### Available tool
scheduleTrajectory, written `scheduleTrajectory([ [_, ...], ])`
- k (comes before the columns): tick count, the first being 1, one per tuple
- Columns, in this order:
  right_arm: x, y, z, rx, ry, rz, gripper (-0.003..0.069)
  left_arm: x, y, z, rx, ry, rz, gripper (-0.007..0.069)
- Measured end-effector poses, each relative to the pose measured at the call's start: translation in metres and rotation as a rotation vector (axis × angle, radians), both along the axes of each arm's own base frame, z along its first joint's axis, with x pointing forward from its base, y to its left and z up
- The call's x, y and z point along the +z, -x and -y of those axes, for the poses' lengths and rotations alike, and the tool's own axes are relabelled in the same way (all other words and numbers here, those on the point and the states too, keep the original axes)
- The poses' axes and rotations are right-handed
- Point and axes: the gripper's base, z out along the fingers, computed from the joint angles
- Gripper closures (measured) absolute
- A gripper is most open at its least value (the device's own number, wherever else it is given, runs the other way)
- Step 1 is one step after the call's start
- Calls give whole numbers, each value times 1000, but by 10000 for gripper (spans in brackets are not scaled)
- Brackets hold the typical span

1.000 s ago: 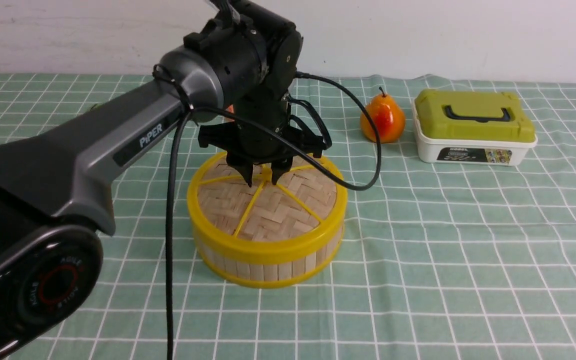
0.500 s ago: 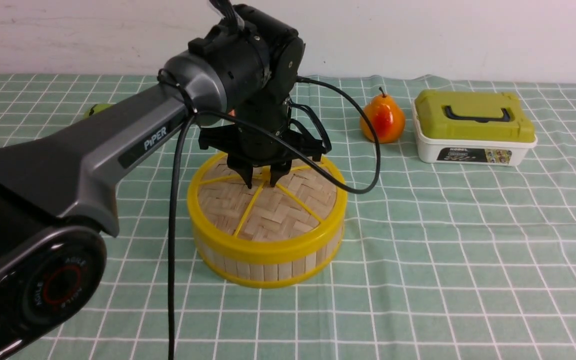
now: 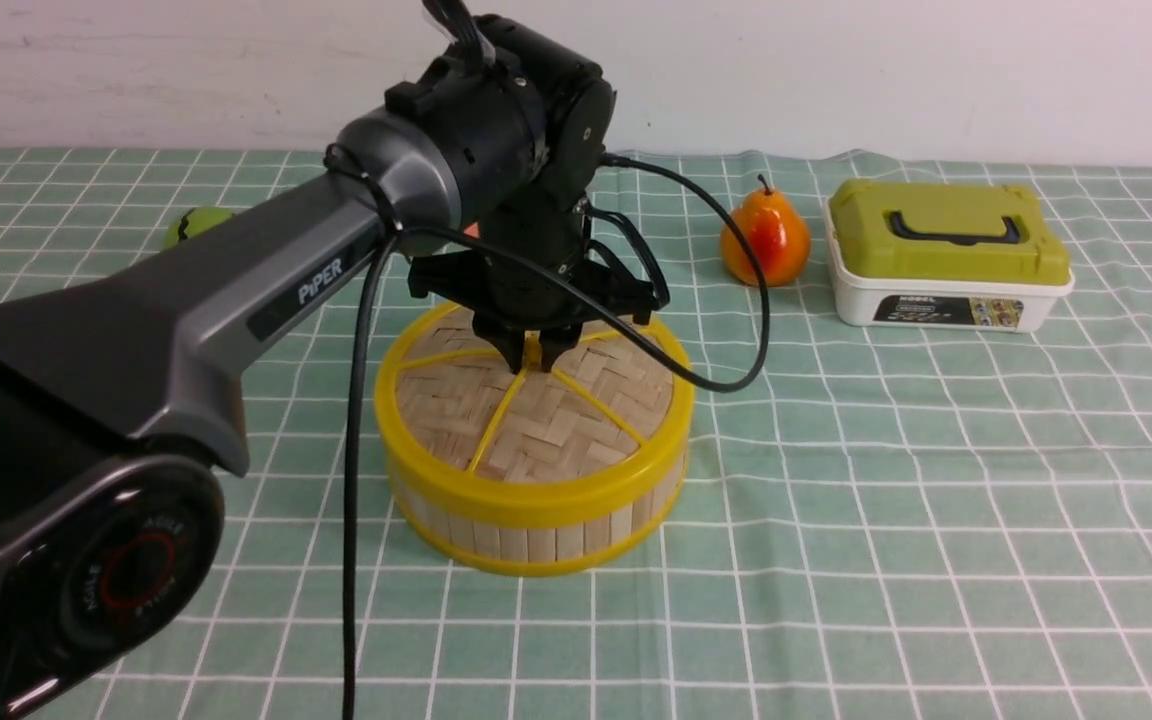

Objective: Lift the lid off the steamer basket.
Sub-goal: Use the left arm to lift the lid of the steamer, then use the left arm to place the steamer lid on the table

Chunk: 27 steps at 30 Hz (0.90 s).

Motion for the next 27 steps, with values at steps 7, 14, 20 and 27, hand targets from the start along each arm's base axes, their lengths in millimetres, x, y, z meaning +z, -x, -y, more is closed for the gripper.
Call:
scheduleTrajectory([
  [7,0,0,0,0,0,0,418,1,0,0,-56,-25,1,515],
  [14,0,0,0,0,0,0,418,13,4,-2,-62,-11,14,515],
  [20,0,0,0,0,0,0,418,88,24,-20,-88,7,176,515],
  [27,0,0,0,0,0,0,418,157,56,-72,-33,56,293,515],
])
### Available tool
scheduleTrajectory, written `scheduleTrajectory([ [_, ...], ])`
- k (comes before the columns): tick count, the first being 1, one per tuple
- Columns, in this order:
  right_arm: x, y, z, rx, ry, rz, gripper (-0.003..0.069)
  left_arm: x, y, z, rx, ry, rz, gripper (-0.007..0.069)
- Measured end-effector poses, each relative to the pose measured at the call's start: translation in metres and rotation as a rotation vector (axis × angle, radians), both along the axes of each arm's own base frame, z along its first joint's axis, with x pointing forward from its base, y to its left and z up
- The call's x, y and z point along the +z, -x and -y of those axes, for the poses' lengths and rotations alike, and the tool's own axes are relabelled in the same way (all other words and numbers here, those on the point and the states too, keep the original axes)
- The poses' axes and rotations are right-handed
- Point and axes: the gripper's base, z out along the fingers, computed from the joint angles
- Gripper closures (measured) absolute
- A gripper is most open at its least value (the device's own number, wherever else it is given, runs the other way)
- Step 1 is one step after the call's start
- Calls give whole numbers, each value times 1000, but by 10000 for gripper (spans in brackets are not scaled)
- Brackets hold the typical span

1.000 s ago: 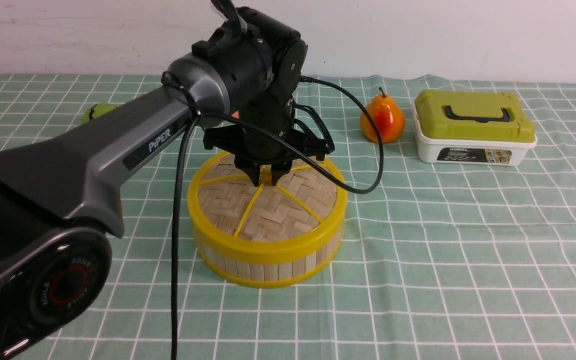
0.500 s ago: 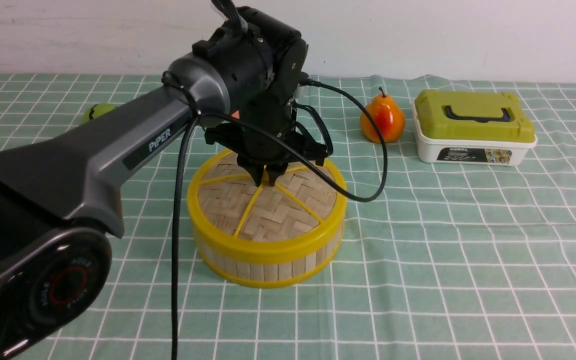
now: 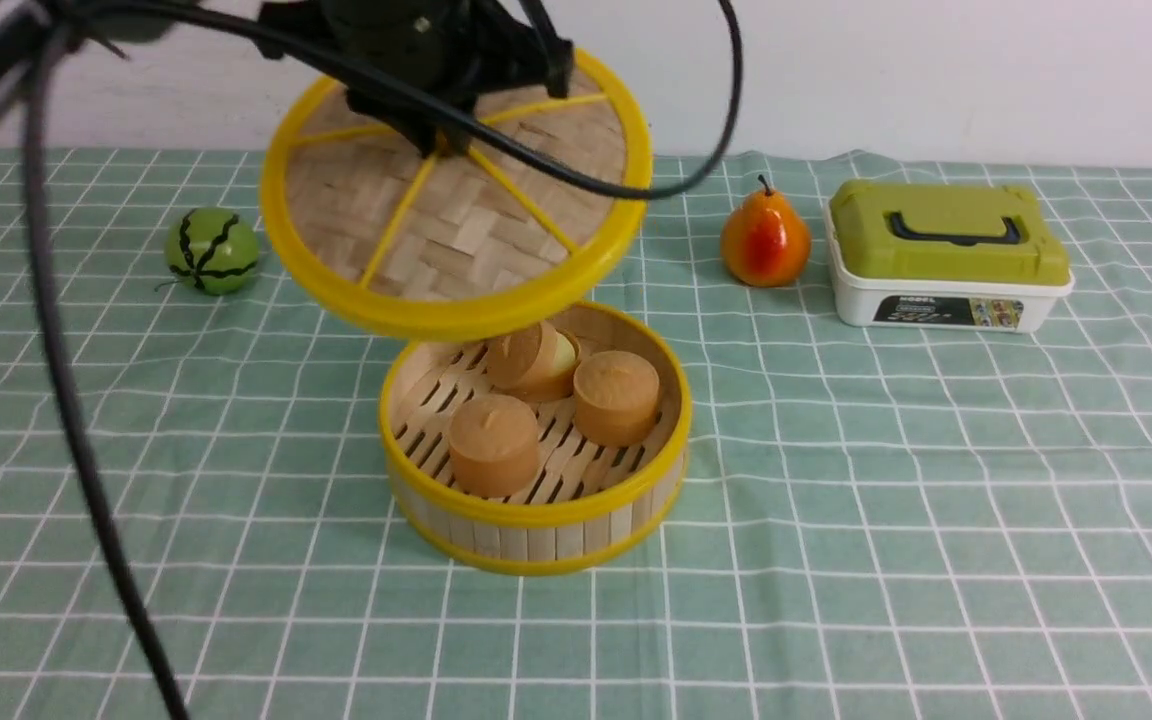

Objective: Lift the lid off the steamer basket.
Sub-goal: Use the left arm to place the steamer lid on the table

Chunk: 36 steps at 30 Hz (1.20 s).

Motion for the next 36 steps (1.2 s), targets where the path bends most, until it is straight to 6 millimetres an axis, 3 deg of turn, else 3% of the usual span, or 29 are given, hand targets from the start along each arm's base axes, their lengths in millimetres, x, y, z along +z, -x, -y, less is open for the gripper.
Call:
scheduleTrajectory([
  [2,0,0,0,0,0,0,418,4,7,-31,59,-9,-14,515],
  [3,0,0,0,0,0,0,418,-5,10,-54,108,-30,-55,515],
  [5,0,0,0,0,0,0,418,-9,14,-73,153,-39,-81,515],
  [6,0,0,0,0,0,0,418,-23,20,-98,218,-55,-139,515],
  [9,0,0,0,0,0,0,418,-58,32,-134,328,-61,-257,515],
  [12,0,0,0,0,0,0,418,-91,35,-151,391,-30,-301,515],
  [13,0,0,0,0,0,0,418,-112,35,-156,418,-4,-306,515],
  [14,0,0,0,0,0,0,418,-118,35,-157,424,2,-307,515],
  [15,0,0,0,0,0,0,418,-139,34,-159,438,18,-315,515],
  [17,0,0,0,0,0,0,418,-163,31,-157,434,41,-327,515],
  [21,0,0,0,0,0,0,418,-195,20,-152,437,84,-369,515],
  [27,0,0,0,0,0,0,418,-215,11,-148,452,133,-390,515],
  [36,0,0,0,0,0,0,418,-217,7,-144,469,199,-371,505],
])
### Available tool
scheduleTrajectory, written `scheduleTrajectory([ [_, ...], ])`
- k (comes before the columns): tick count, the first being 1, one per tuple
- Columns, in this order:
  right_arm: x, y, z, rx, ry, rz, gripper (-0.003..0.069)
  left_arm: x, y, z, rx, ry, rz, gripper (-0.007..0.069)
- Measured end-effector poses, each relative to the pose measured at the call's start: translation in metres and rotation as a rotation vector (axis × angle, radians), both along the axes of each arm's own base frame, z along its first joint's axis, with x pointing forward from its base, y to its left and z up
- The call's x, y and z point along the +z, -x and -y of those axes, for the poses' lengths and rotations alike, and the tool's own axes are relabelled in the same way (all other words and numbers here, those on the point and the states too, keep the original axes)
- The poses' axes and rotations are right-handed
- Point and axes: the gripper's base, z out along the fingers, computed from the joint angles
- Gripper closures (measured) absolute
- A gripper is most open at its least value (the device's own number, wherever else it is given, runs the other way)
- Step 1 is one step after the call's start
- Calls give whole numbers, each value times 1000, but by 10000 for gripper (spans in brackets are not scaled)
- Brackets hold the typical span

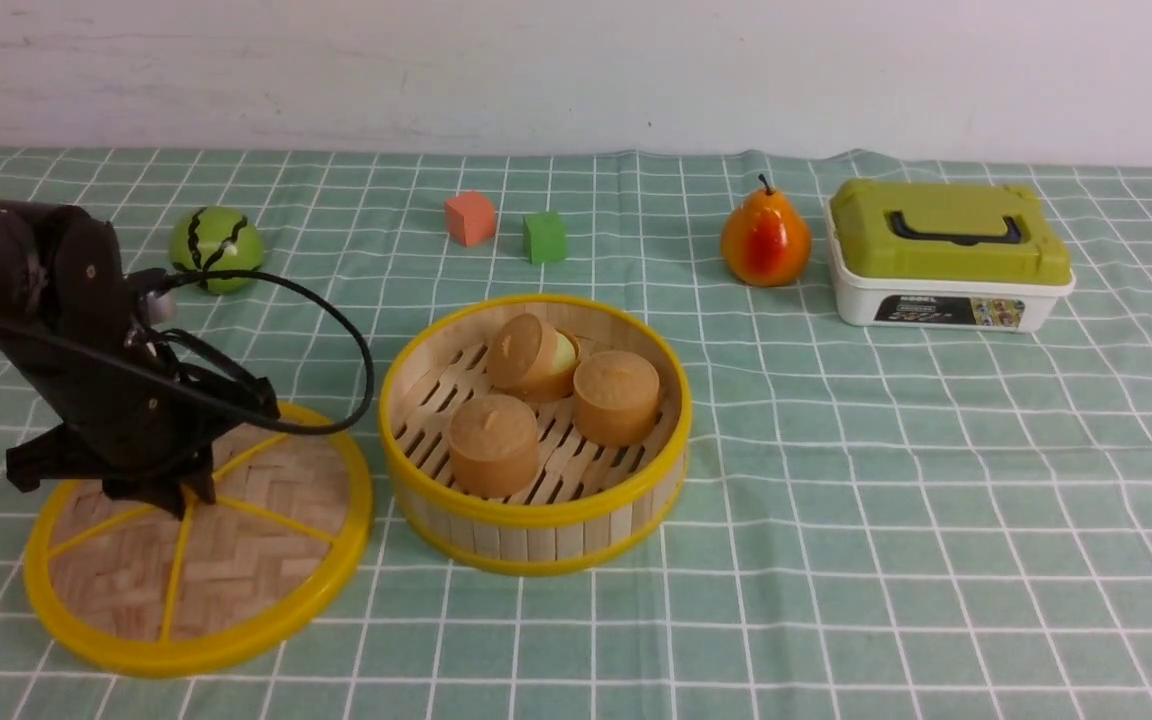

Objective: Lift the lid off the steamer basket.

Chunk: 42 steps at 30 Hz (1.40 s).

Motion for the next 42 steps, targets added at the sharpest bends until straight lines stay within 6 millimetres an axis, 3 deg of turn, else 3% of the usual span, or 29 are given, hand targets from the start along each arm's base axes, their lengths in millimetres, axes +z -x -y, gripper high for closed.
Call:
scheduleTrajectory([
  [4,0,0,0,0,0,0,418,2,0,1,11,19,-15,451],
  [5,0,0,0,0,0,0,418,6,-1,3,21,36,-30,393],
  [7,0,0,0,0,0,0,418,10,-1,3,24,42,-42,359],
  [10,0,0,0,0,0,0,418,43,0,4,1,41,-30,274],
  [15,0,0,0,0,0,0,418,108,17,2,-65,11,81,309],
  [18,0,0,0,0,0,0,418,152,43,-4,-84,-33,173,435],
  [22,0,0,0,0,0,0,418,195,87,-12,-83,-90,253,613],
  [26,0,0,0,0,0,0,418,224,135,-17,-93,-124,335,637],
  [28,0,0,0,0,0,0,418,235,177,-20,-100,-130,398,637],
  [29,0,0,0,0,0,0,418,236,188,-21,-101,-131,415,637],
  [30,0,0,0,0,0,0,418,235,214,-23,-100,-132,453,637],
  [33,0,0,0,0,0,0,418,218,267,-25,-101,-112,556,637],
  [34,0,0,0,0,0,0,418,216,270,-25,-101,-110,559,637],
  [36,0,0,0,0,0,0,418,192,307,-24,-106,-71,690,637],
  [42,0,0,0,0,0,0,418,134,352,-21,-108,20,963,637],
])
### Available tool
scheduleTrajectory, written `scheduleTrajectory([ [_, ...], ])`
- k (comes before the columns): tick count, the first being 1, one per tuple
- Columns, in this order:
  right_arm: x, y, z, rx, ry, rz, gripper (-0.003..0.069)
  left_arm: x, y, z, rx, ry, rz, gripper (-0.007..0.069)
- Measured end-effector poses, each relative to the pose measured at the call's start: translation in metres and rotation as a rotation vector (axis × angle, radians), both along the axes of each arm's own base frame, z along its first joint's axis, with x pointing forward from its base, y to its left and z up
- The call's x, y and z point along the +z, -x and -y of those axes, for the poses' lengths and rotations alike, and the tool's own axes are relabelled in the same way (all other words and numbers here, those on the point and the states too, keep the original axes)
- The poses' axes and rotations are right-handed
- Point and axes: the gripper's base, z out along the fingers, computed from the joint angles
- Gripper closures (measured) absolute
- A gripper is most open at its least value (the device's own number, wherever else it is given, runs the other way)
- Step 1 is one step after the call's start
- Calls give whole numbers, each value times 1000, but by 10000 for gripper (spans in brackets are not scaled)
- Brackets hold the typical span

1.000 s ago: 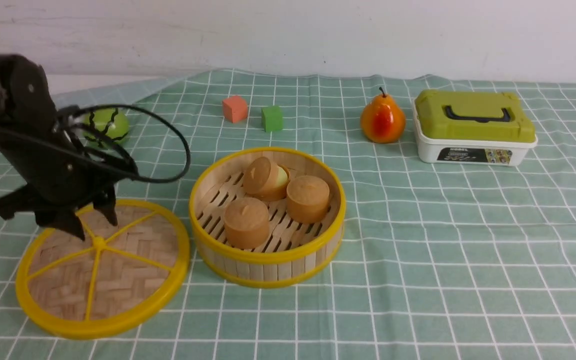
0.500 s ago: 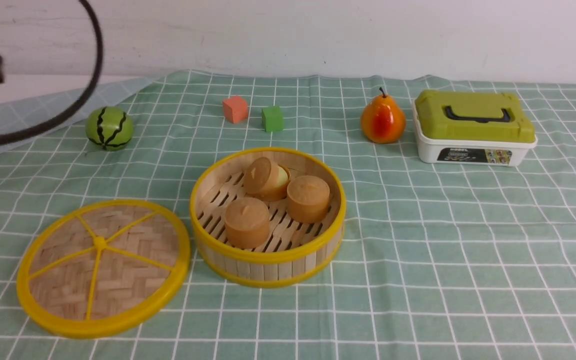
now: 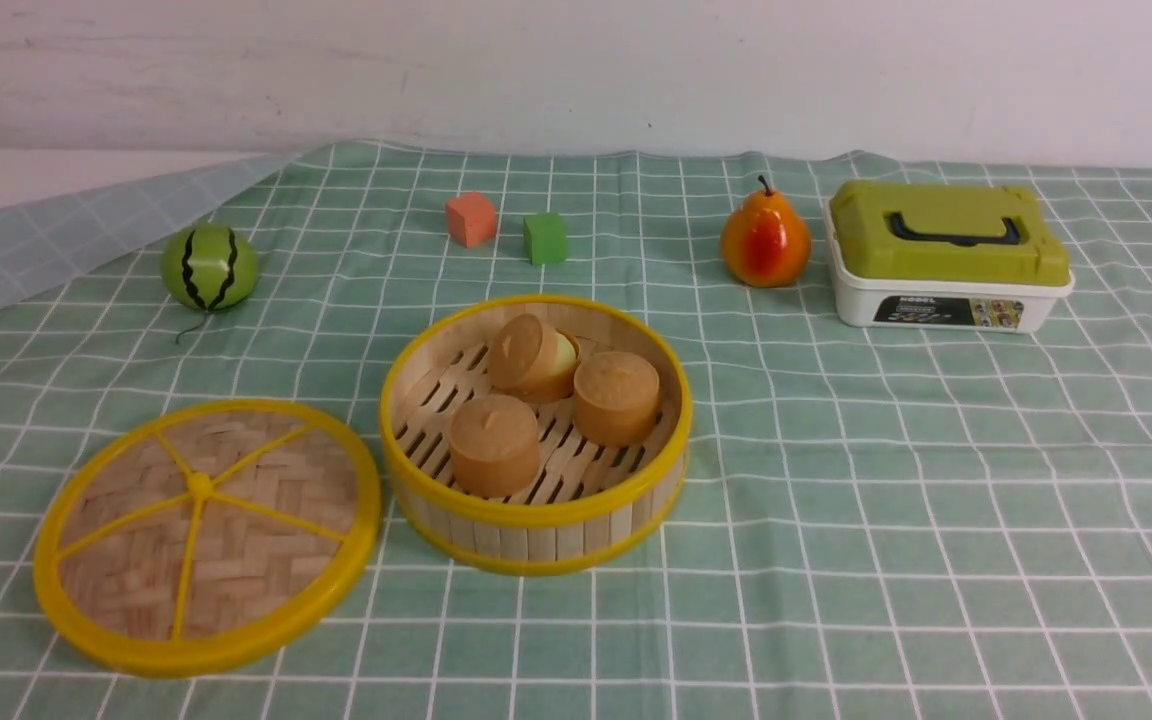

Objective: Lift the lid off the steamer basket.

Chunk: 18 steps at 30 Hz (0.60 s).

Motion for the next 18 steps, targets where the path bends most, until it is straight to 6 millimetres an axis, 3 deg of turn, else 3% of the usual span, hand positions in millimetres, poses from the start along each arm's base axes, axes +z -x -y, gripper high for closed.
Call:
scheduleTrajectory([
  [5,0,0,0,0,0,0,418,-39,2,3,-22,54,71,637],
  [18,0,0,0,0,0,0,418,-60,-7,2,-6,28,32,637],
])
